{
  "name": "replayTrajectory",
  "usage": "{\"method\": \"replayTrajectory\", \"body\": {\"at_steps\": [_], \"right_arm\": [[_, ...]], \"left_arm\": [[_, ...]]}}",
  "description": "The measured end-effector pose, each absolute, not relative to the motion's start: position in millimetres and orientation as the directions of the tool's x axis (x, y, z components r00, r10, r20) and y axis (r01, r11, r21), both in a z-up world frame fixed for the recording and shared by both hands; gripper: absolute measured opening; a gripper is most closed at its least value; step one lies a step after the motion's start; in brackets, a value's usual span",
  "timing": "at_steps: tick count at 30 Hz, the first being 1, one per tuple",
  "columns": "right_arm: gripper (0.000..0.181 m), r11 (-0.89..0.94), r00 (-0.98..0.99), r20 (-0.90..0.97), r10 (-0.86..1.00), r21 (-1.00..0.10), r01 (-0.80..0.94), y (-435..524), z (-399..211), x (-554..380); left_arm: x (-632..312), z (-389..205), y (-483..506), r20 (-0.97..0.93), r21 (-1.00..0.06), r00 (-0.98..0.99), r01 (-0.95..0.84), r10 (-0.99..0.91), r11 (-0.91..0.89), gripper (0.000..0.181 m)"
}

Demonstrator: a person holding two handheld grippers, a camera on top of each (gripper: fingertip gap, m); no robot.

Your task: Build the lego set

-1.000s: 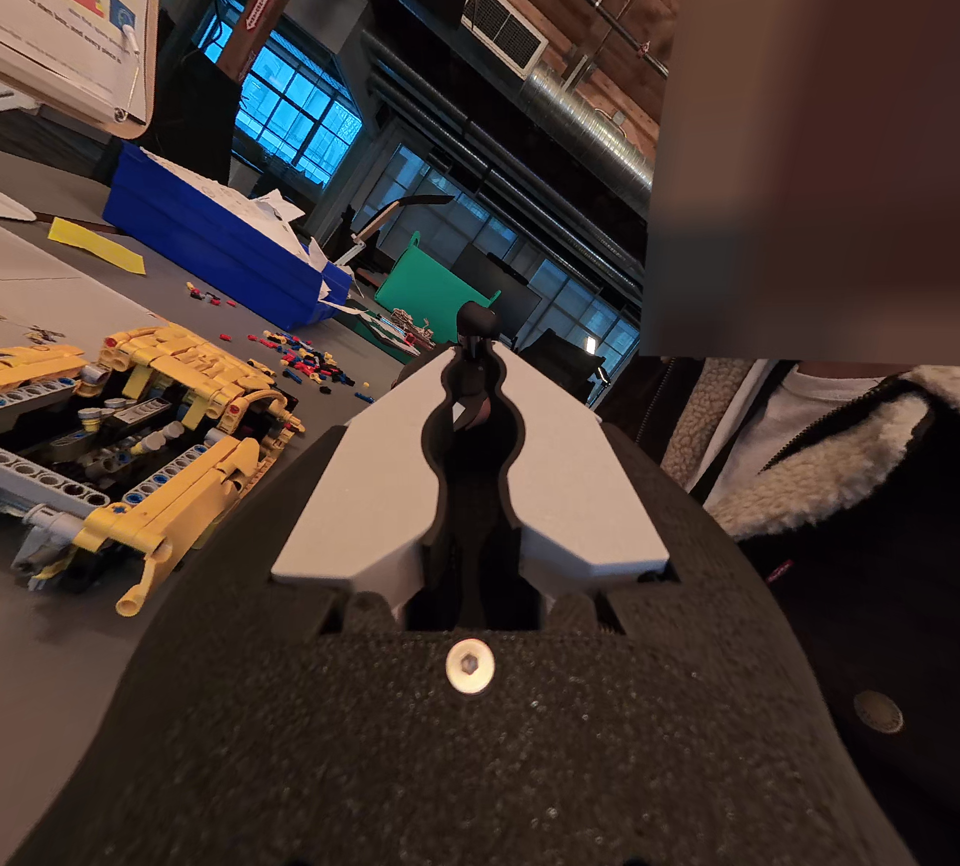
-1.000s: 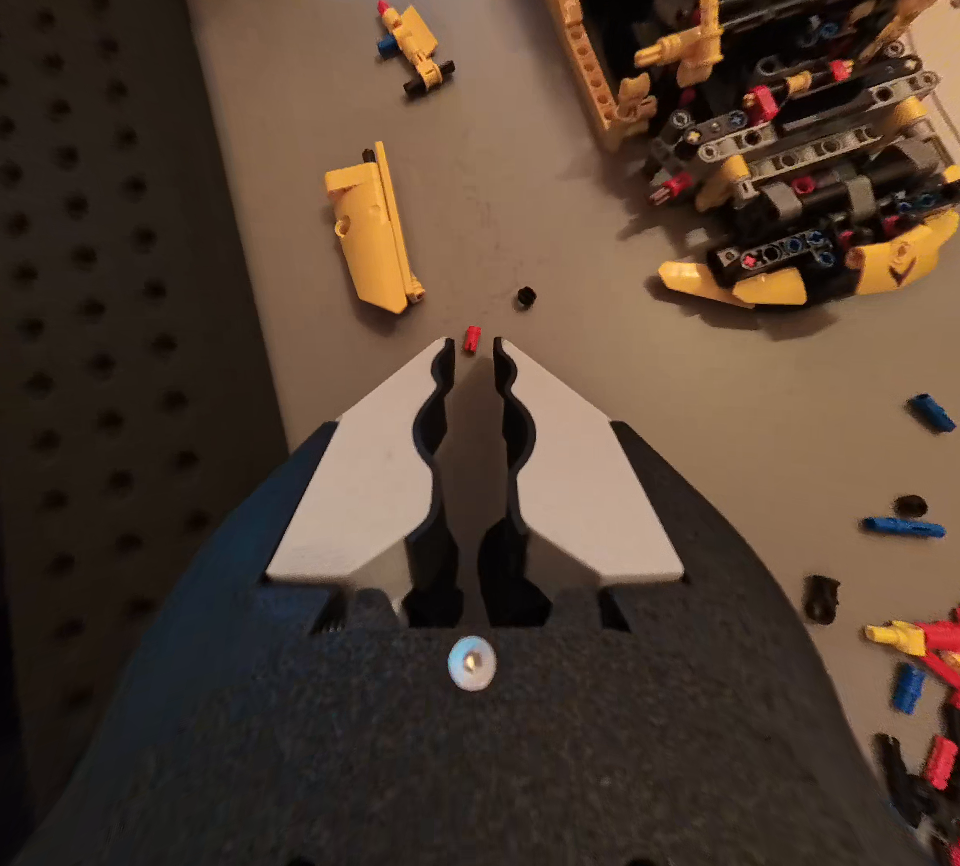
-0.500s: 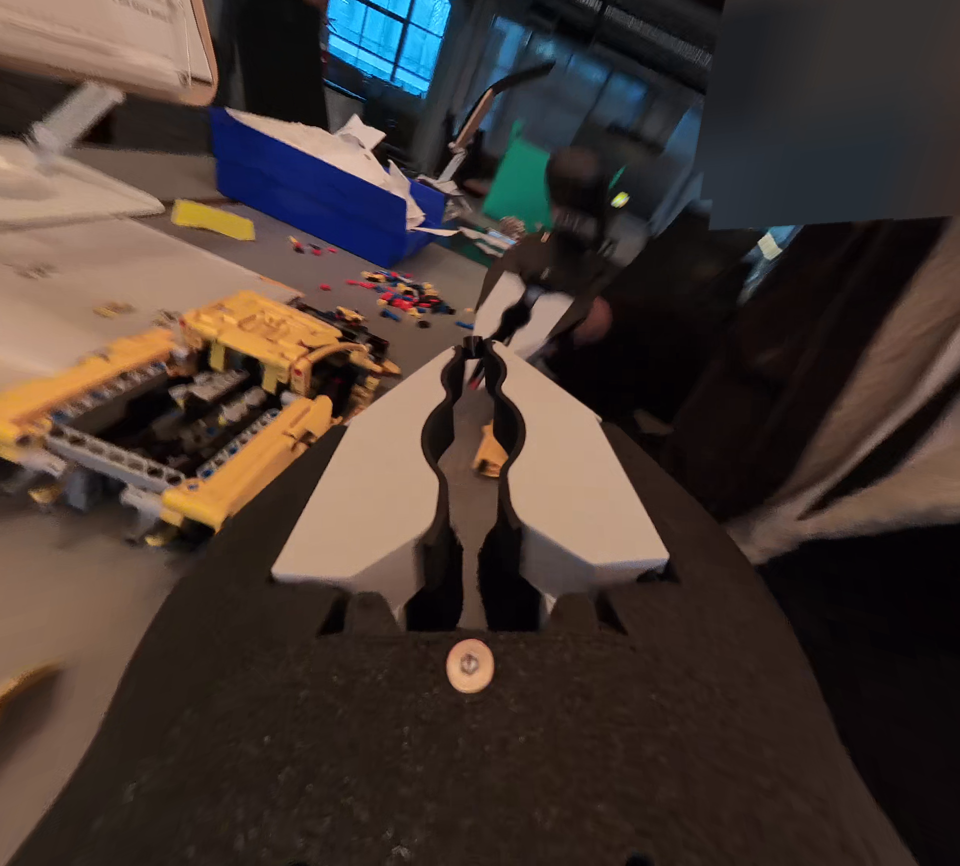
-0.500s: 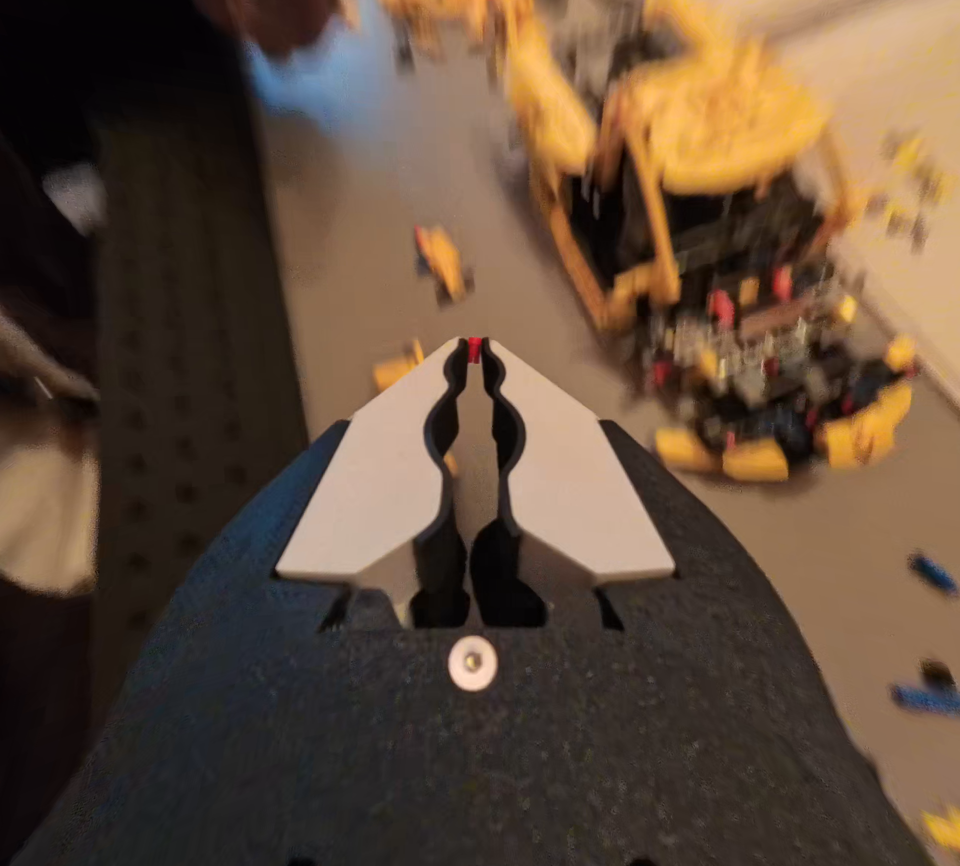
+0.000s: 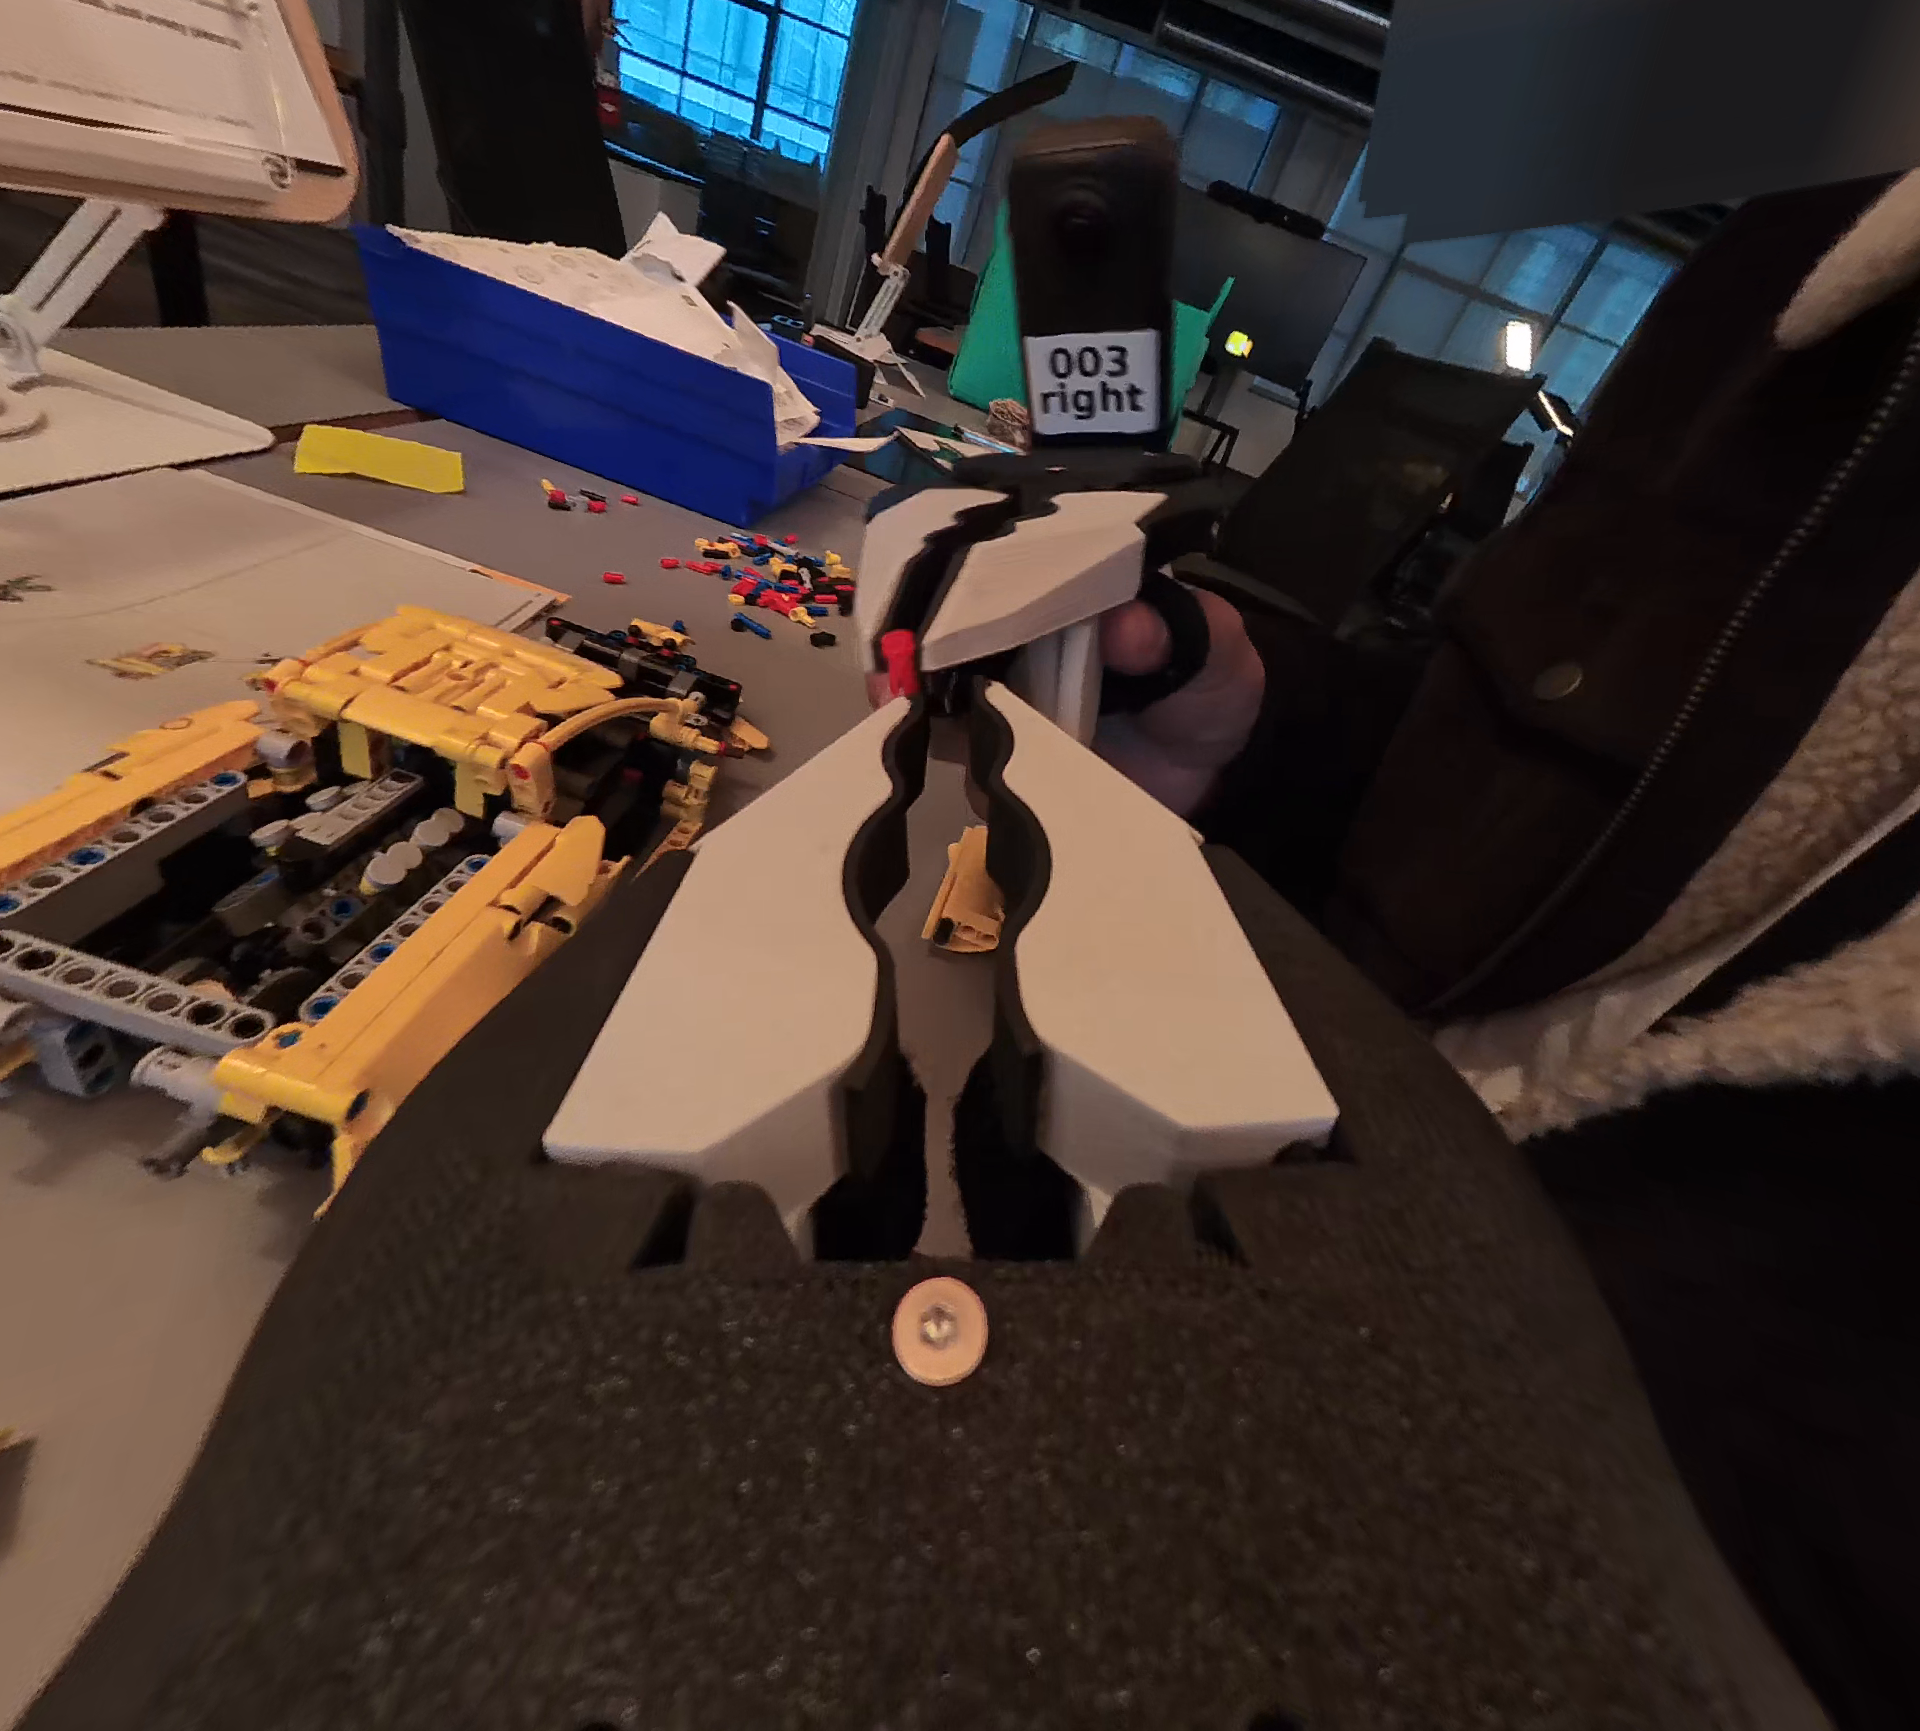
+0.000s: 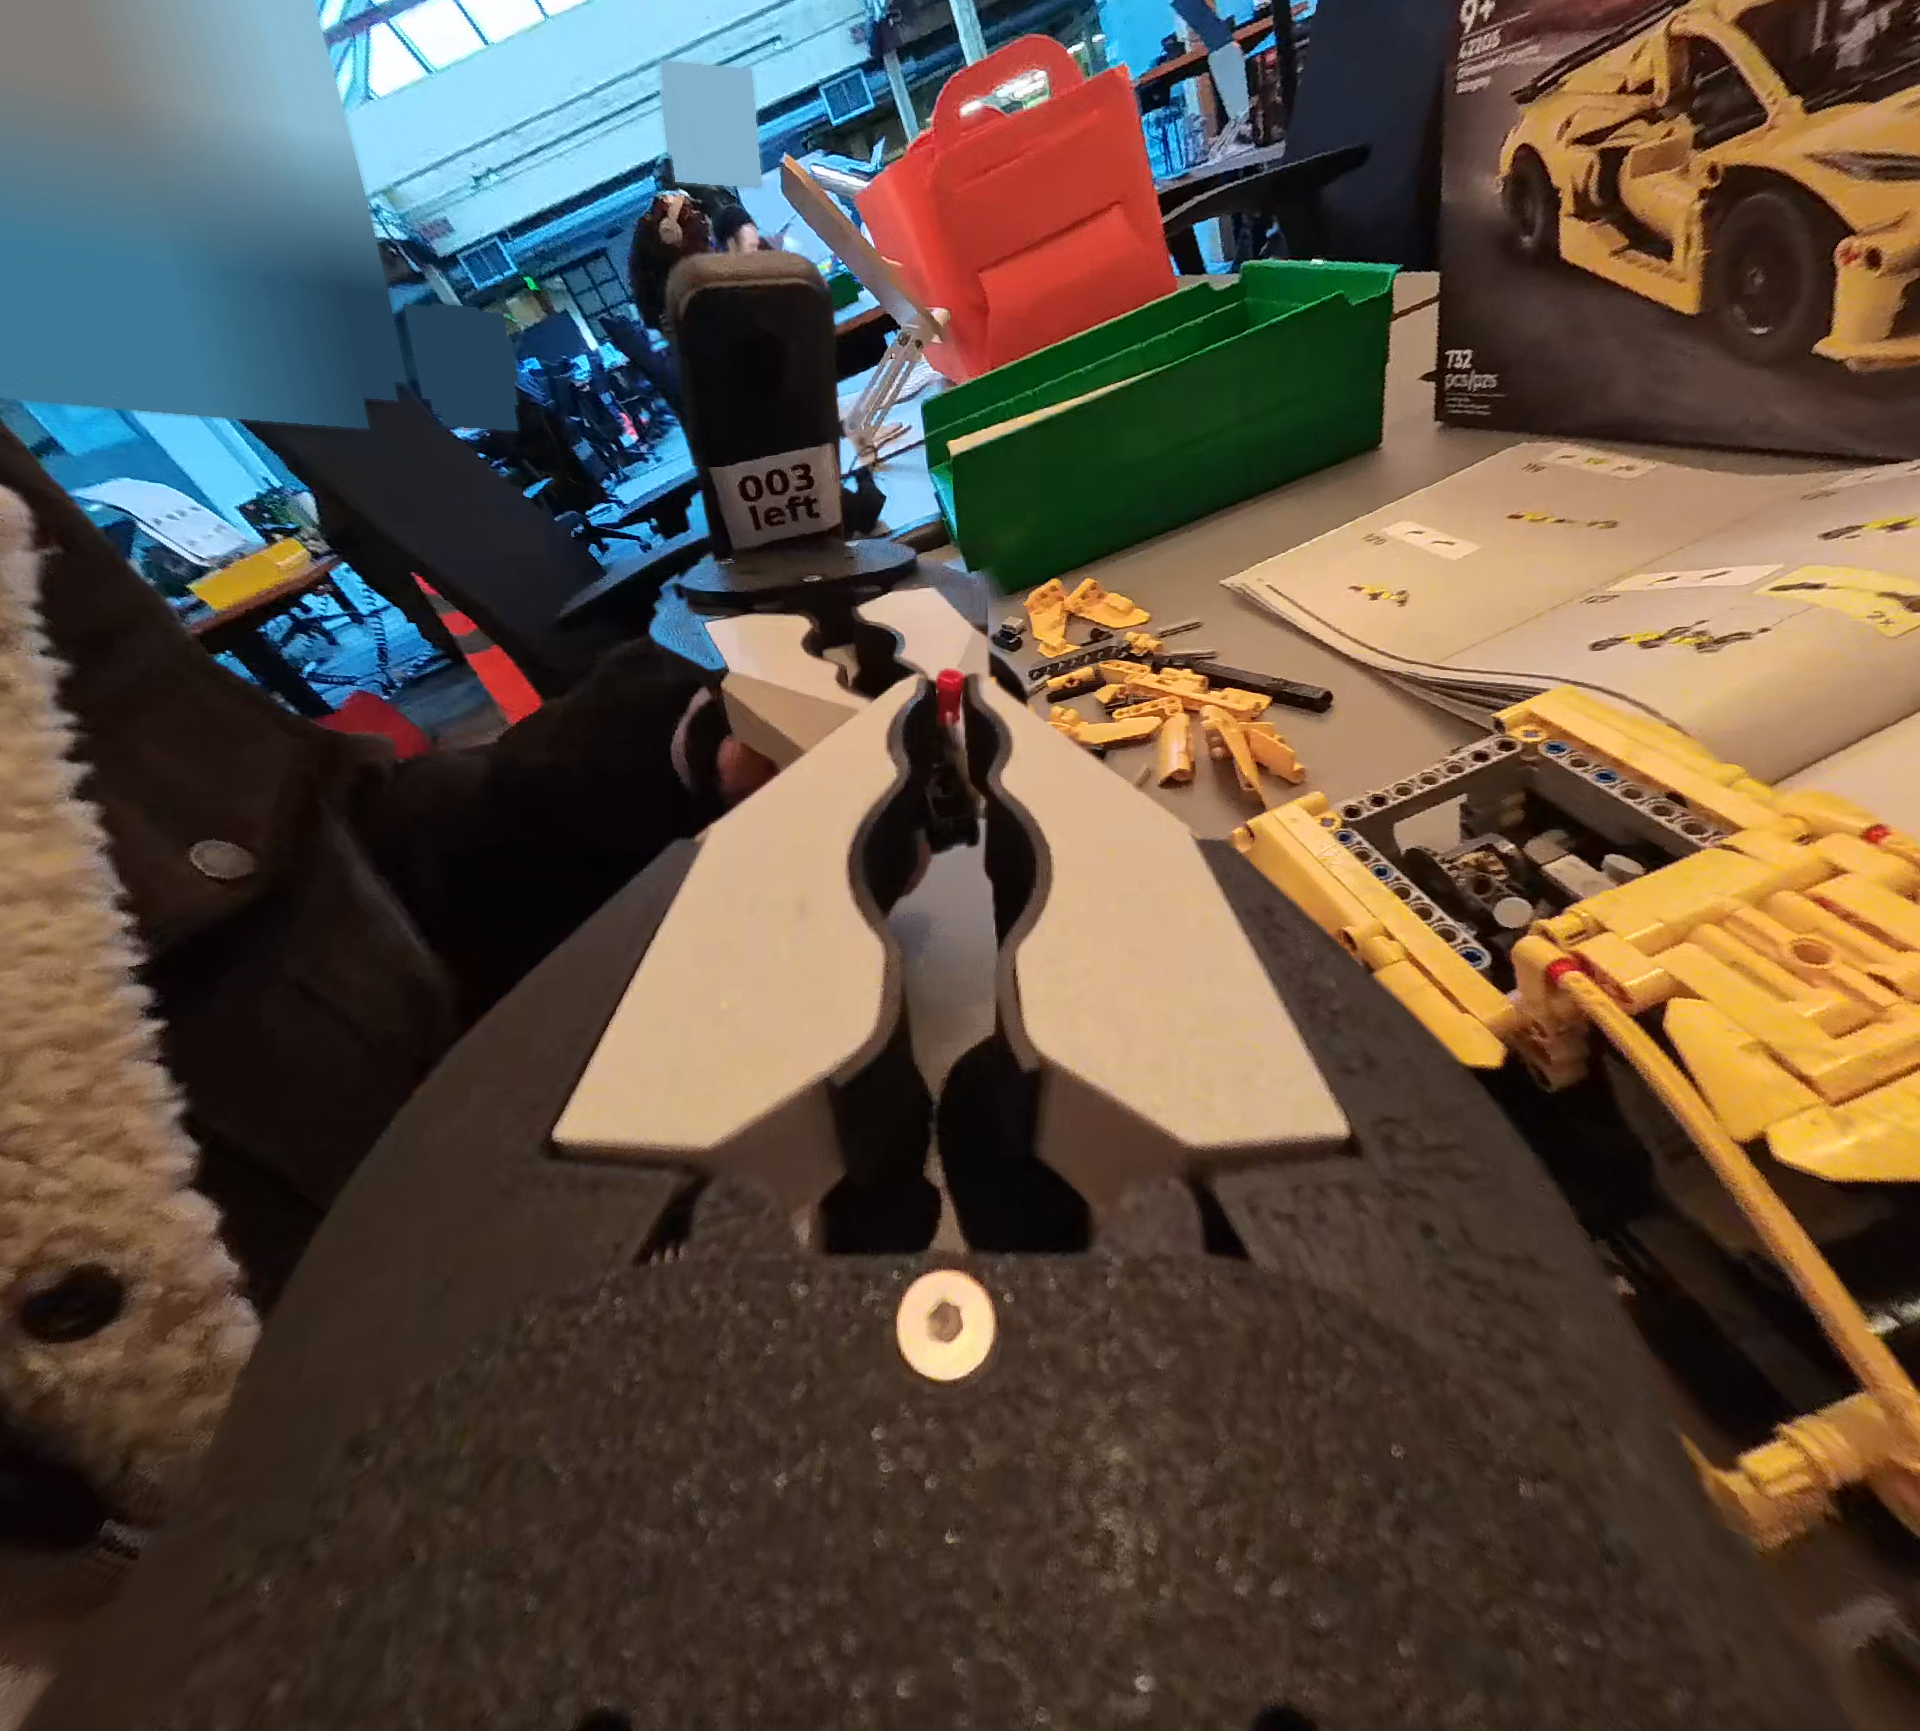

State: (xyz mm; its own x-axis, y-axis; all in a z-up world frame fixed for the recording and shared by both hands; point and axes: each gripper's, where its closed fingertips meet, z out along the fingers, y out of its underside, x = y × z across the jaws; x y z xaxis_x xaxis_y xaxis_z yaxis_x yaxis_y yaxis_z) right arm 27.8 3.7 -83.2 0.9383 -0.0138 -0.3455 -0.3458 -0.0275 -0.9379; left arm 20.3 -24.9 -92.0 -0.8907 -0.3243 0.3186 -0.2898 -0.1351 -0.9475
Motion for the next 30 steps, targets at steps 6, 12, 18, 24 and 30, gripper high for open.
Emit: {"method": "replayTrajectory", "body": {"at_steps": [6, 12, 18, 24, 30], "right_arm": [[0.003, -0.029, 0.925, -0.380, 0.013, -0.925, -0.380, -1.4, -85.3, 27.9], [0.003, -0.027, 0.919, -0.391, 0.046, -0.921, -0.390, -7.0, -81.8, 26.8], [0.003, -0.174, 0.964, -0.266, 0.005, -0.950, -0.261, -21.1, -93.7, 29.3], [0.004, -0.552, 0.978, -0.039, -0.207, -0.820, -0.149, -119.7, -155.7, 74.4], [0.004, -0.783, 0.956, 0.088, -0.281, -0.597, -0.175, -205.2, -211.7, 80.4]], "left_arm": [[23.8, -90.1, -19.4, 0.313, -0.949, -0.885, -0.278, -0.344, -0.147, 0.007], [23.9, -92.0, -19.4, 0.291, -0.957, -0.888, -0.261, -0.357, -0.130, 0.007], [23.5, -96.5, -21.6, 0.237, -0.972, -0.893, -0.221, -0.383, -0.084, 0.007], [26.5, -102.1, -19.7, 0.230, -0.972, -0.884, -0.226, -0.407, -0.060, 0.007], [26.4, -106.3, -23.1, 0.229, -0.972, -0.885, -0.233, -0.405, -0.039, 0.007]]}}
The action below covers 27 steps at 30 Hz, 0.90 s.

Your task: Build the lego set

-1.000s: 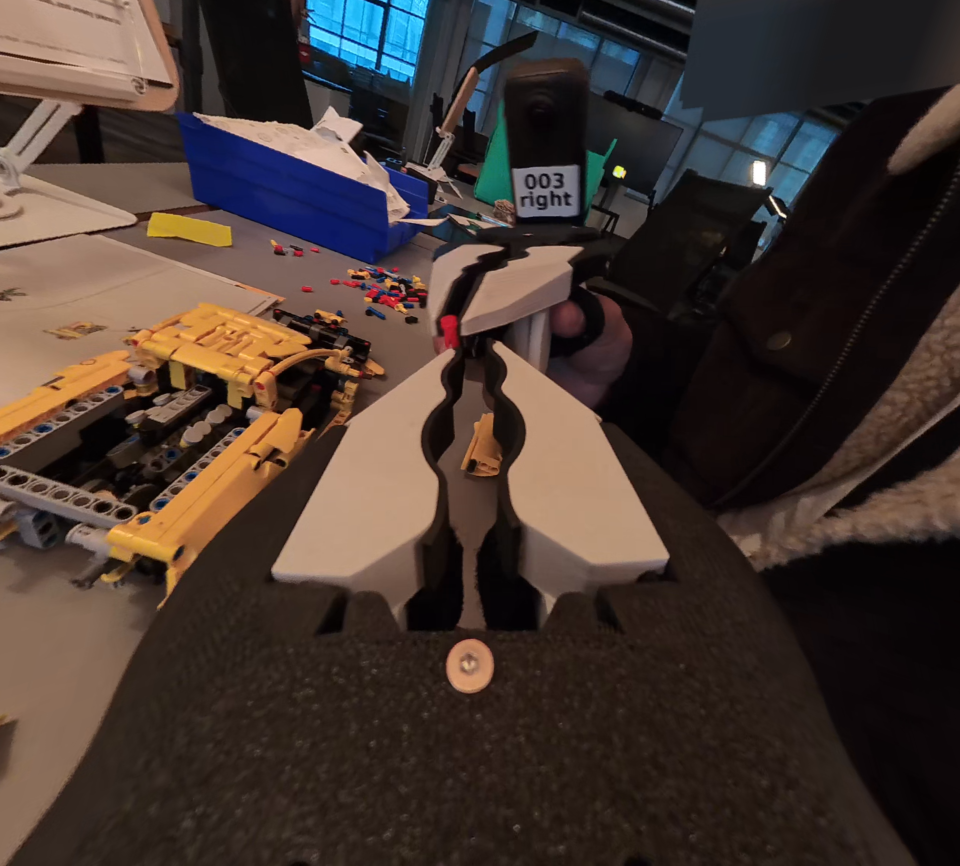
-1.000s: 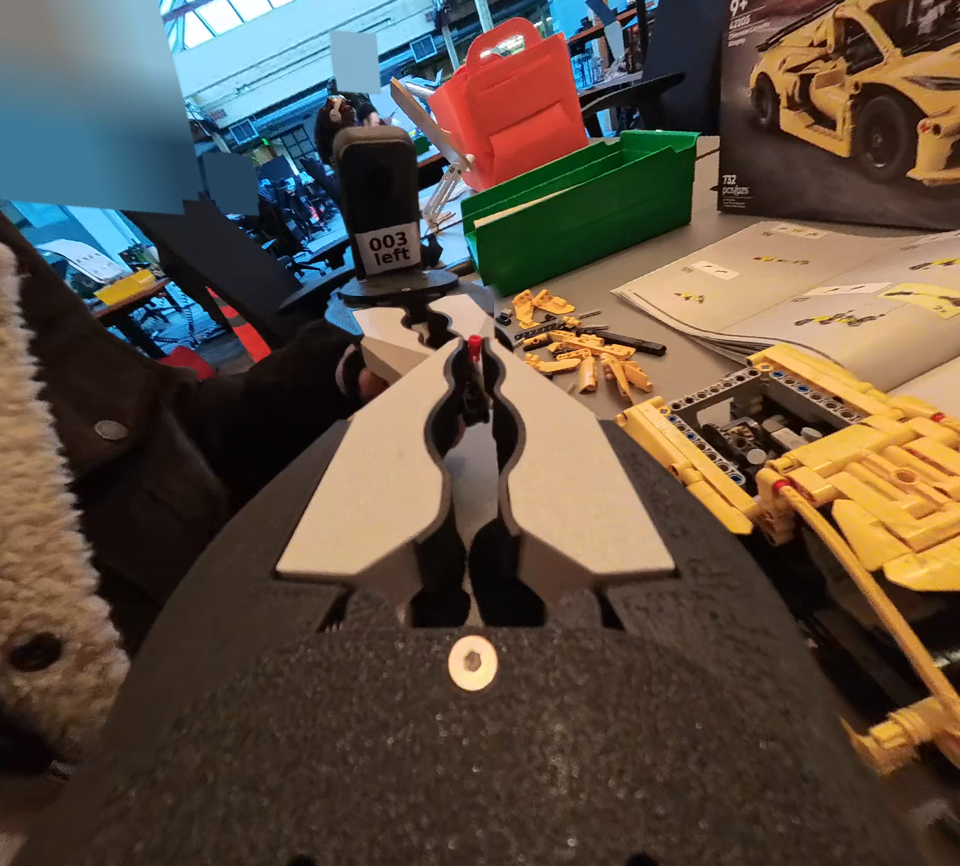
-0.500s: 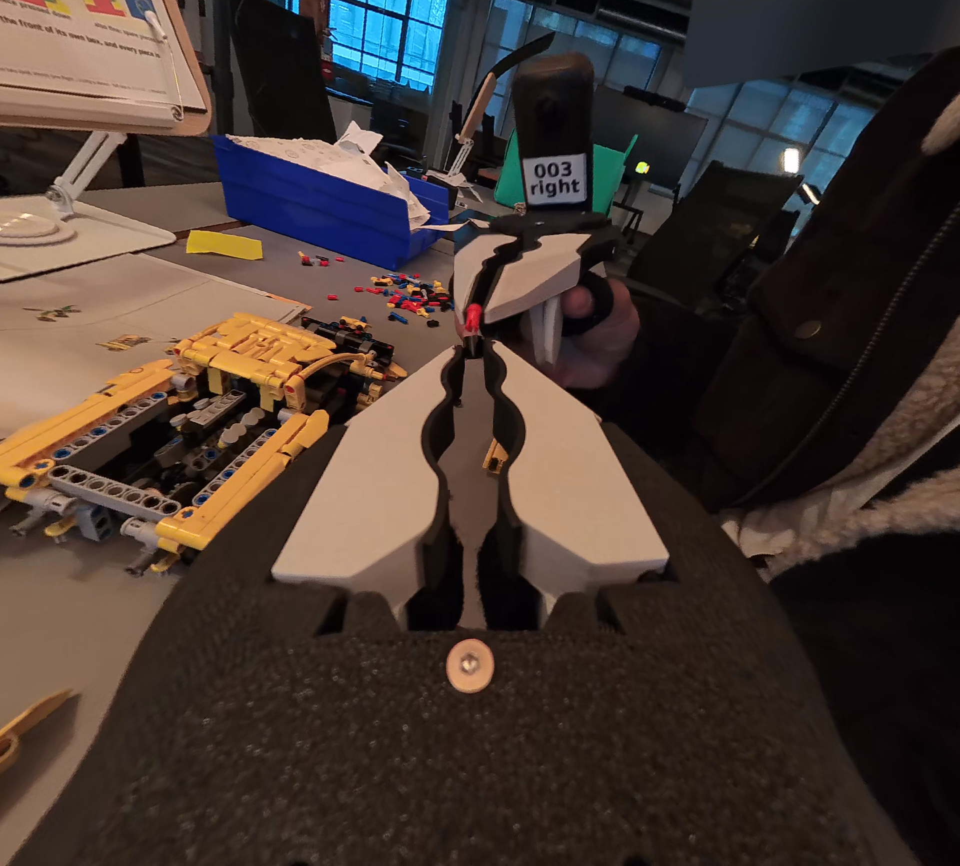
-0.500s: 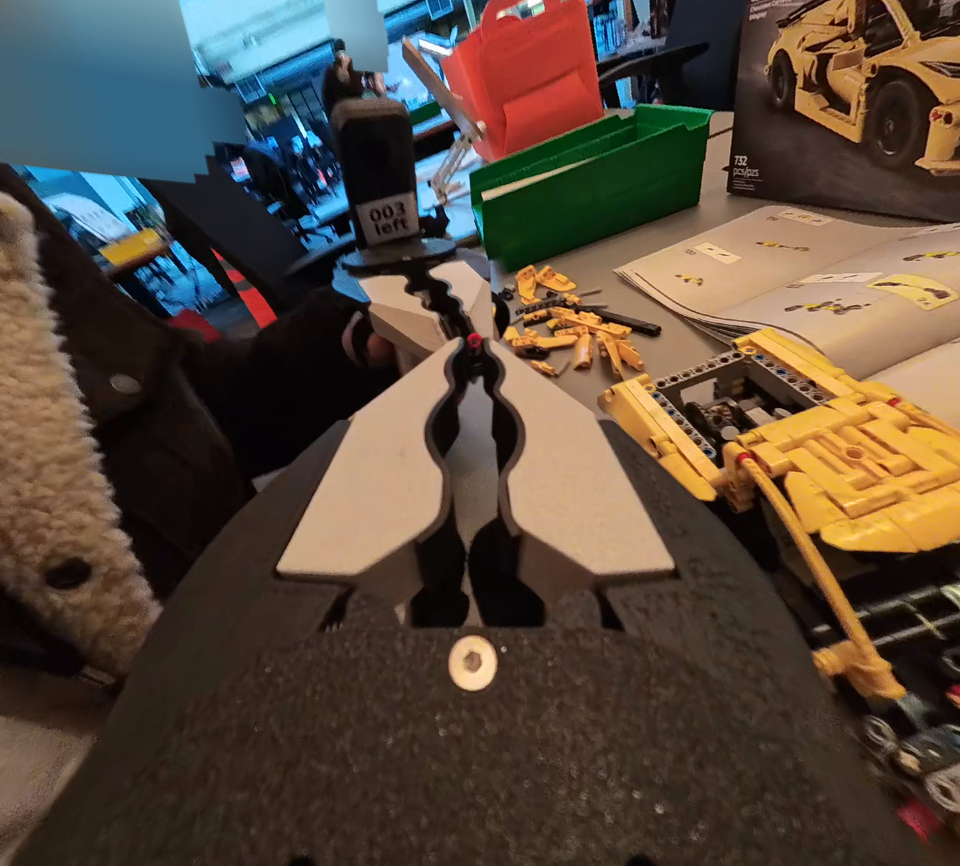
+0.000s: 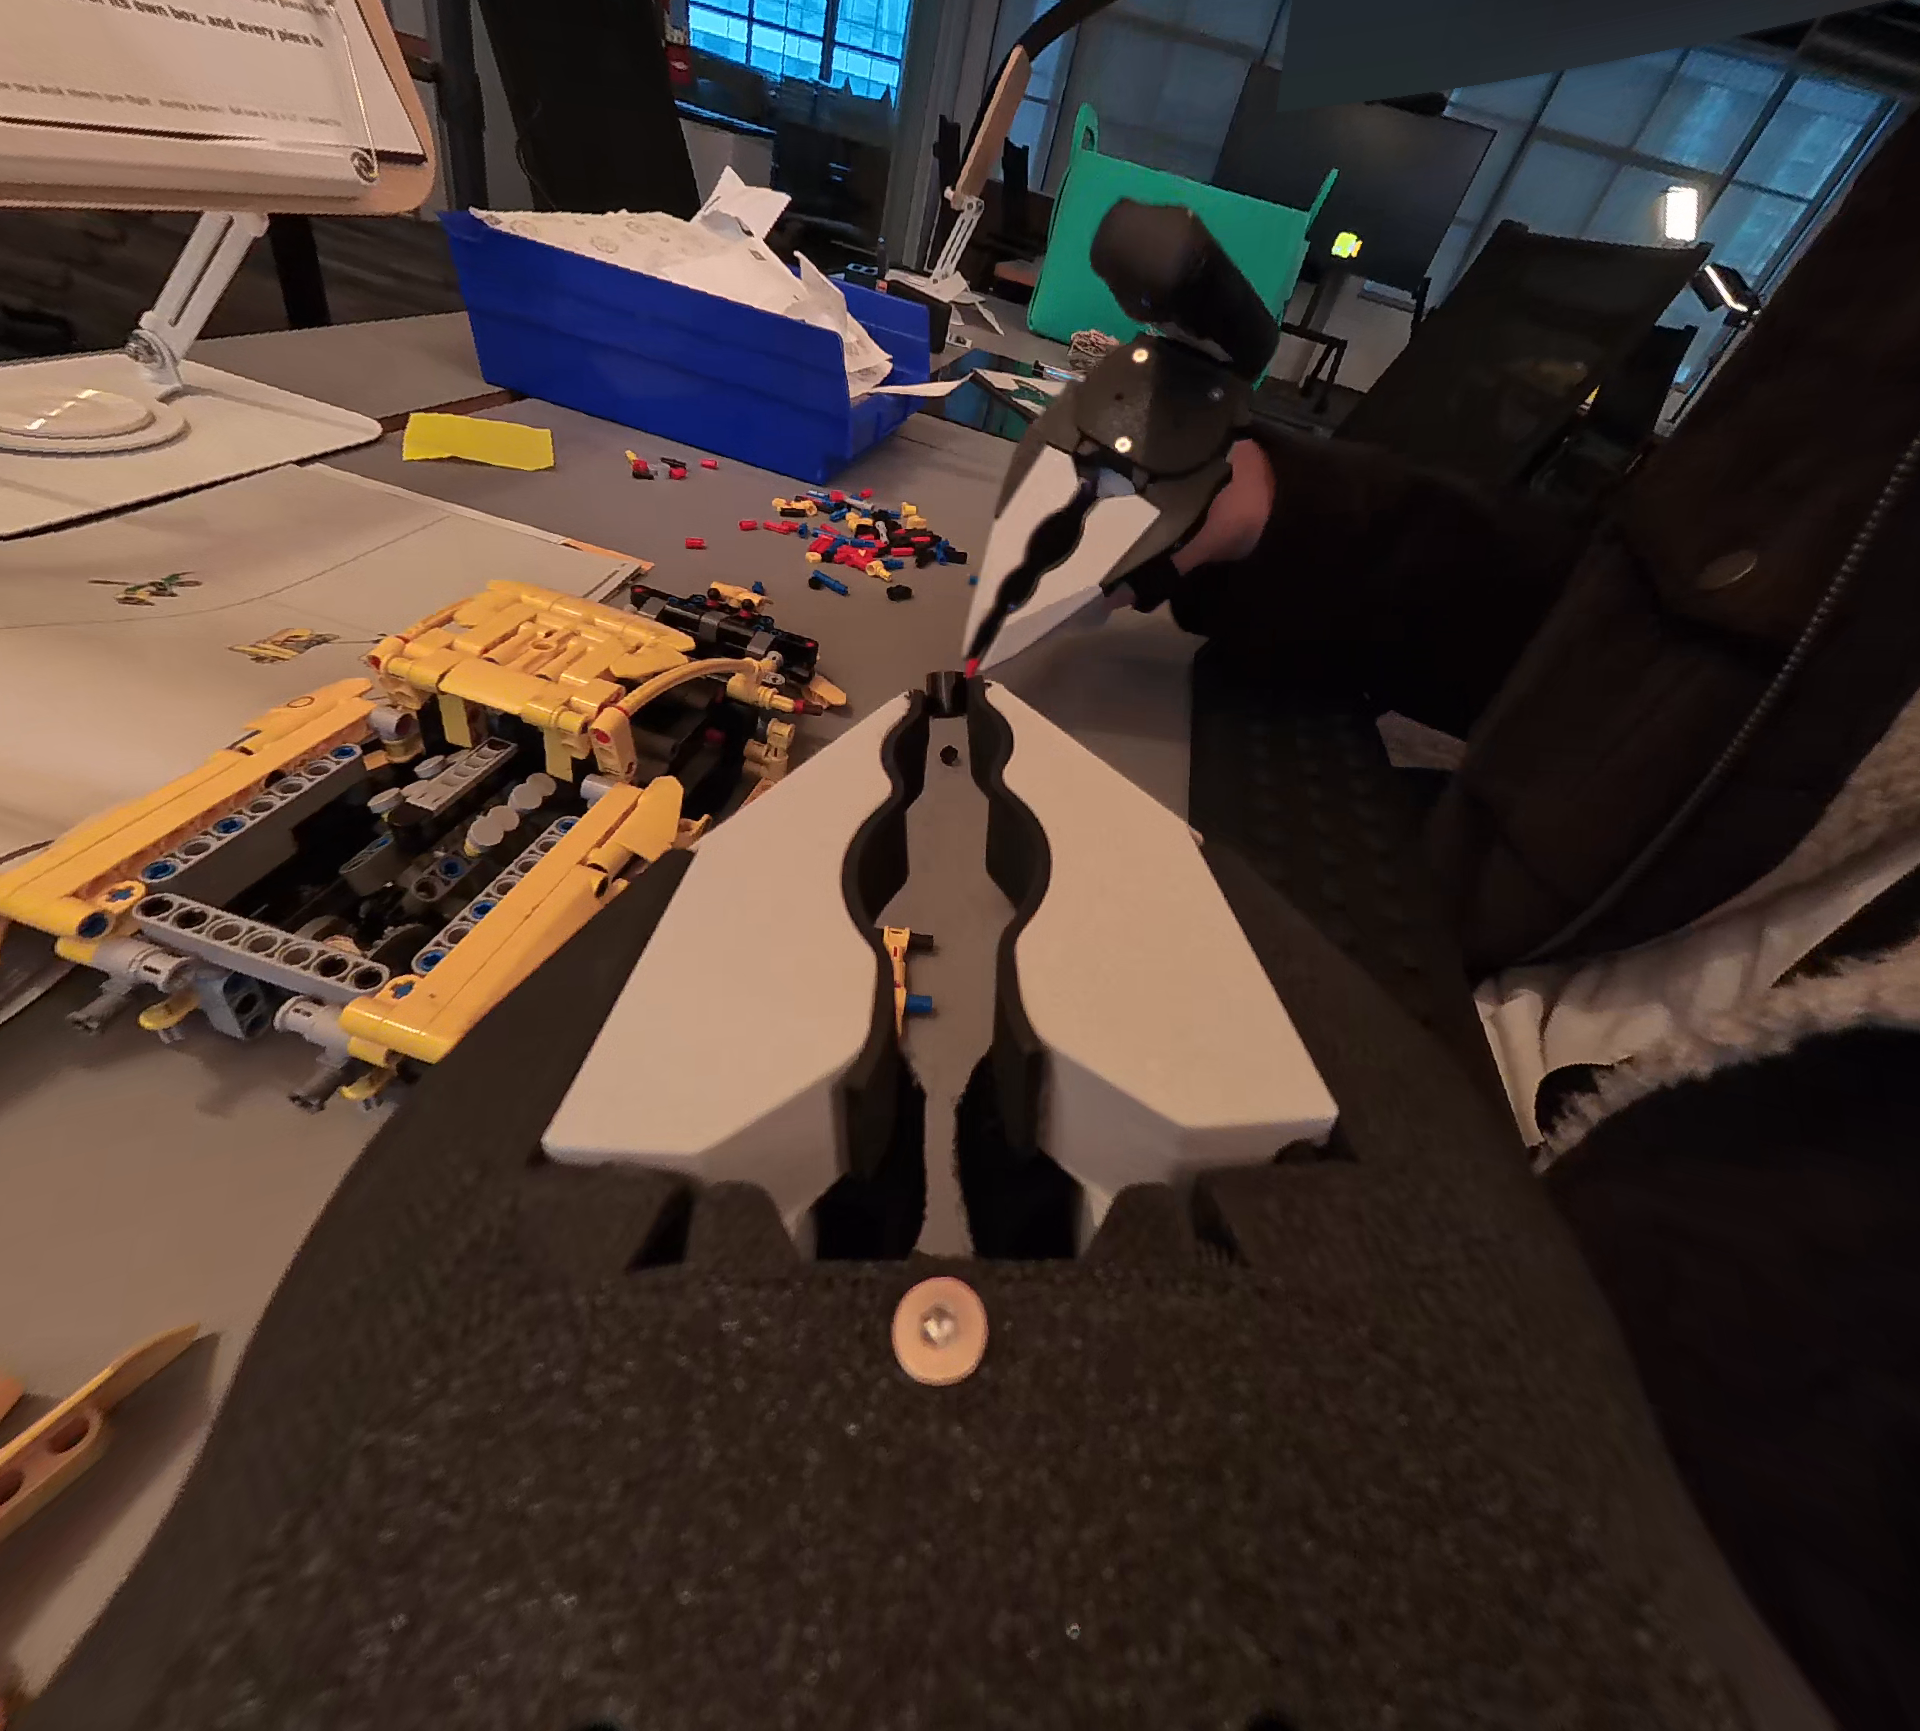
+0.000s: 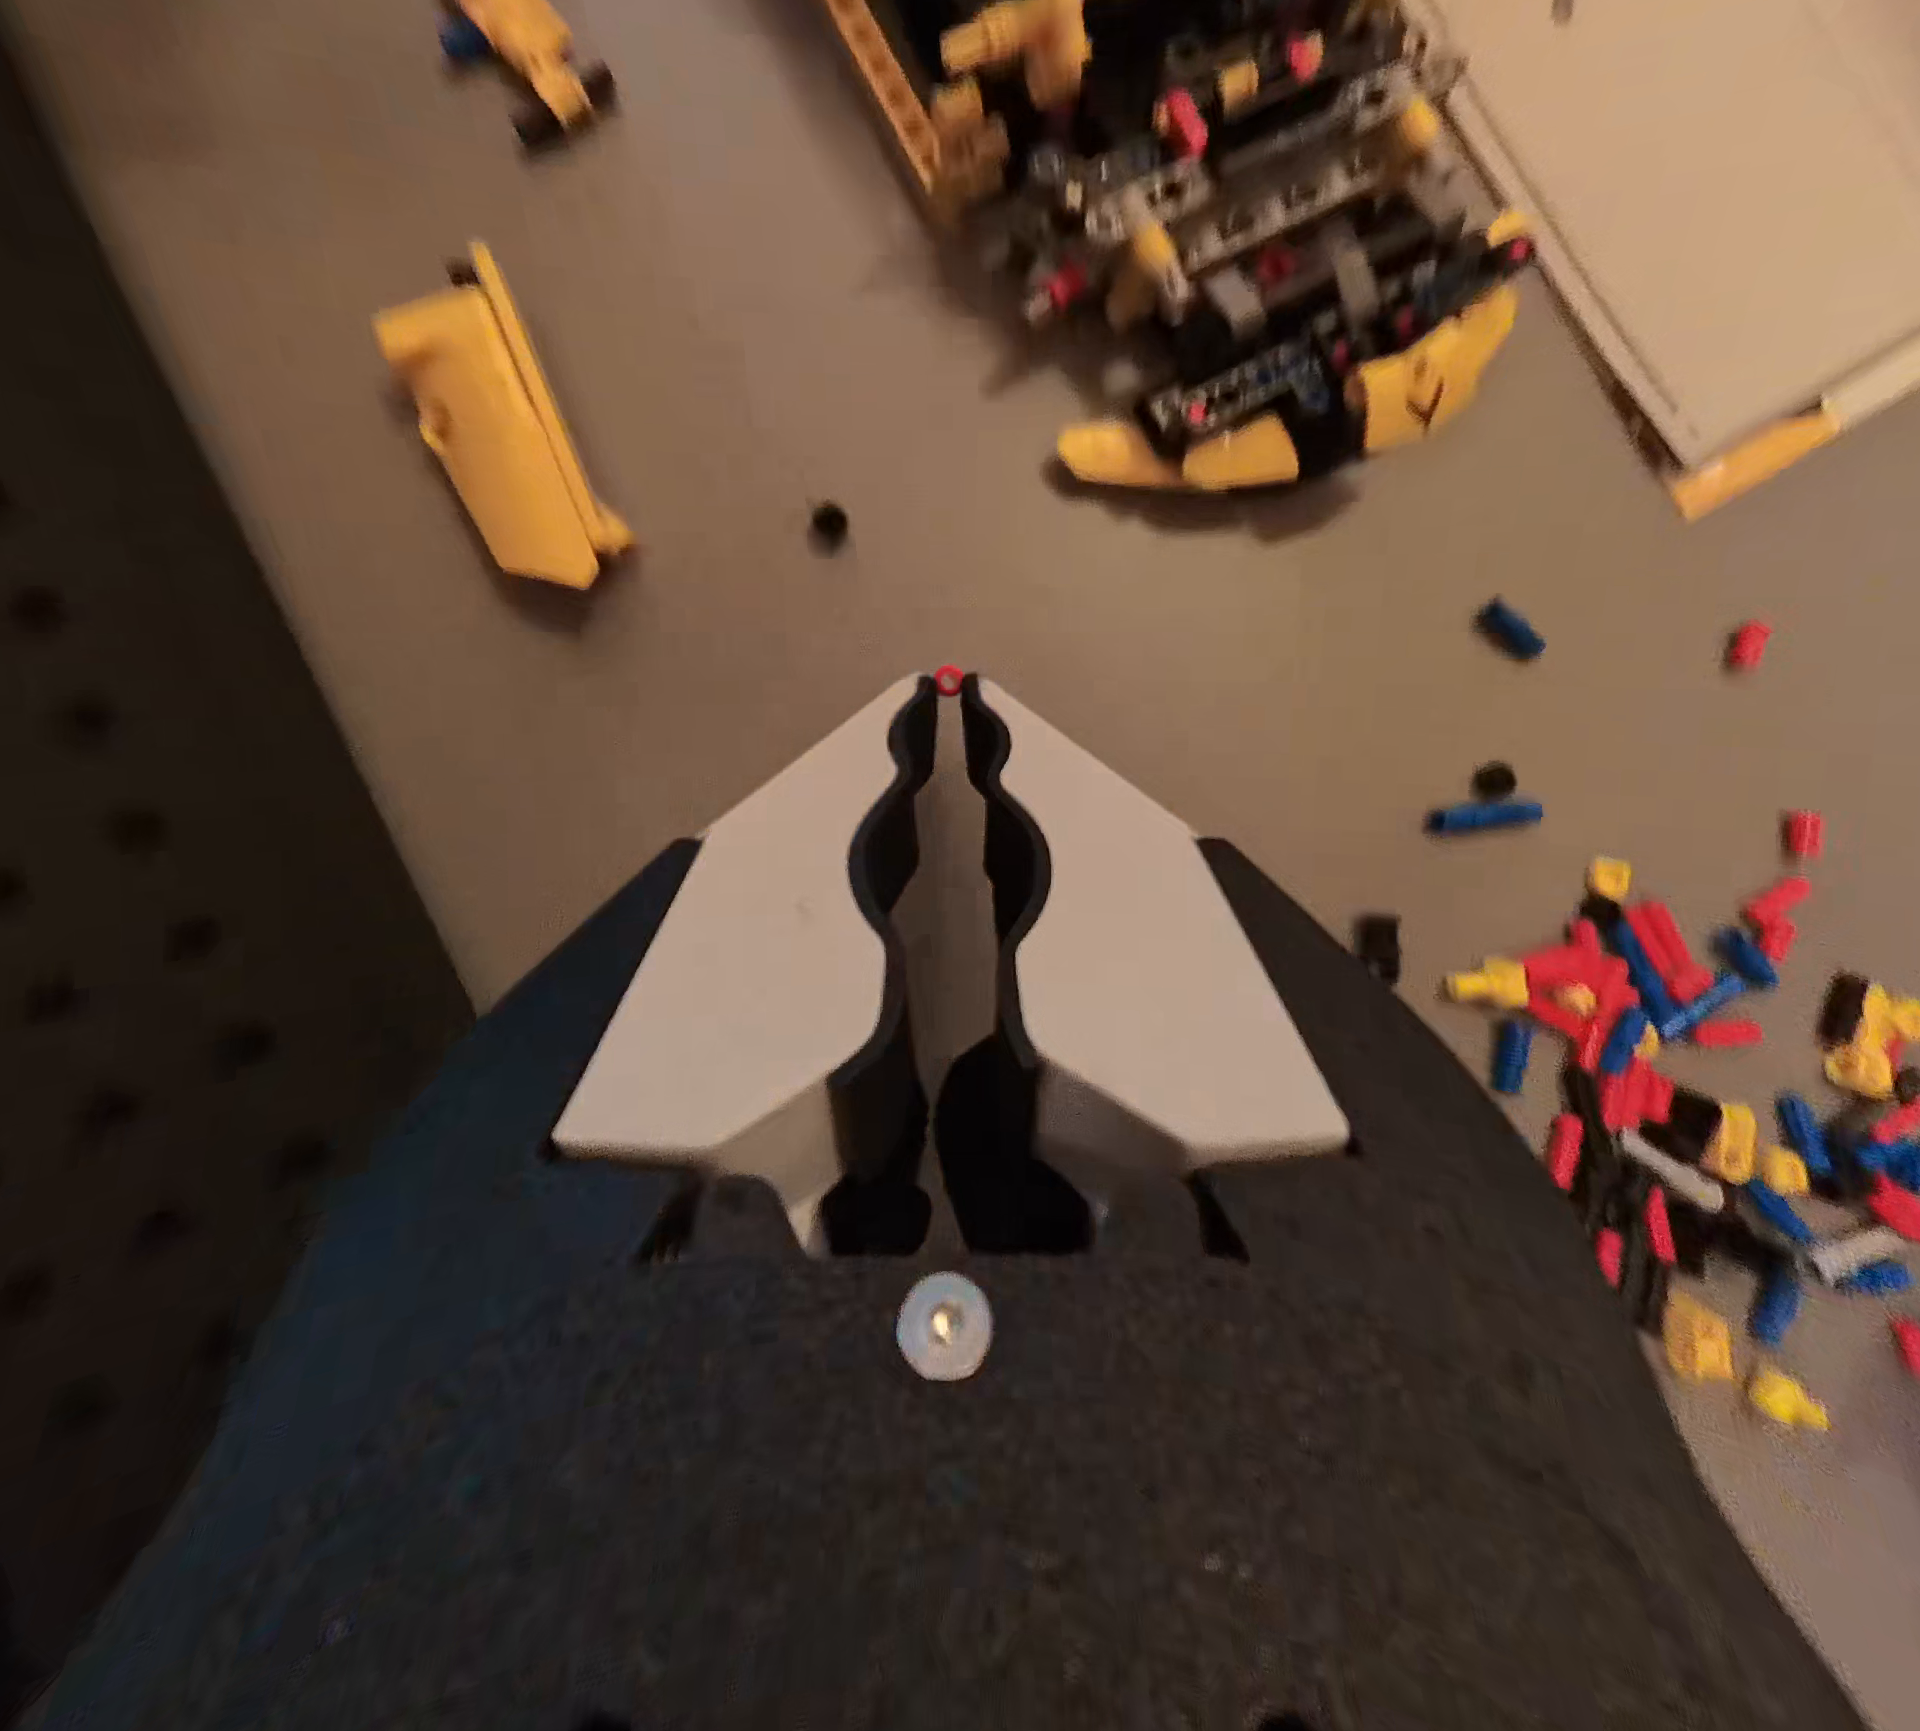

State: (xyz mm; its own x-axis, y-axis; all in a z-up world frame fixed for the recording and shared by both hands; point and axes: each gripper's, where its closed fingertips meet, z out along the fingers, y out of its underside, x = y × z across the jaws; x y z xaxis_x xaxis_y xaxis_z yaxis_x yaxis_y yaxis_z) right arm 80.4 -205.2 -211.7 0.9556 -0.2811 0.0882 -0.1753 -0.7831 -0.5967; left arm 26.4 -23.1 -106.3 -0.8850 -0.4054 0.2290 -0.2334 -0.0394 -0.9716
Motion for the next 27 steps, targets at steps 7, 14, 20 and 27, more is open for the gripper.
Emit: {"method": "replayTrajectory", "body": {"at_steps": [7, 14, 20, 27], "right_arm": [[0.004, -0.820, 0.939, 0.077, -0.334, -0.515, -0.250, -245.3, -227.7, 79.6], [0.004, -0.821, 0.930, 0.101, -0.354, -0.509, -0.258, -250.0, -227.9, 82.8], [0.005, -0.825, 0.929, 0.106, -0.354, -0.503, -0.257, -249.8, -227.6, 81.3], [0.005, -0.830, 0.929, 0.090, -0.359, -0.485, -0.274, -252.4, -231.4, 80.4]], "left_arm": [[26.6, -108.9, -23.4, 0.244, -0.967, -0.883, -0.251, -0.401, -0.036, 0.007], [26.1, -112.0, -24.9, 0.248, -0.965, -0.883, -0.261, -0.398, -0.022, 0.007], [25.6, -111.9, -24.8, 0.259, -0.962, -0.883, -0.270, -0.391, -0.027, 0.007], [25.2, -111.8, -25.1, 0.262, -0.962, -0.883, -0.273, -0.388, -0.028, 0.007]]}}
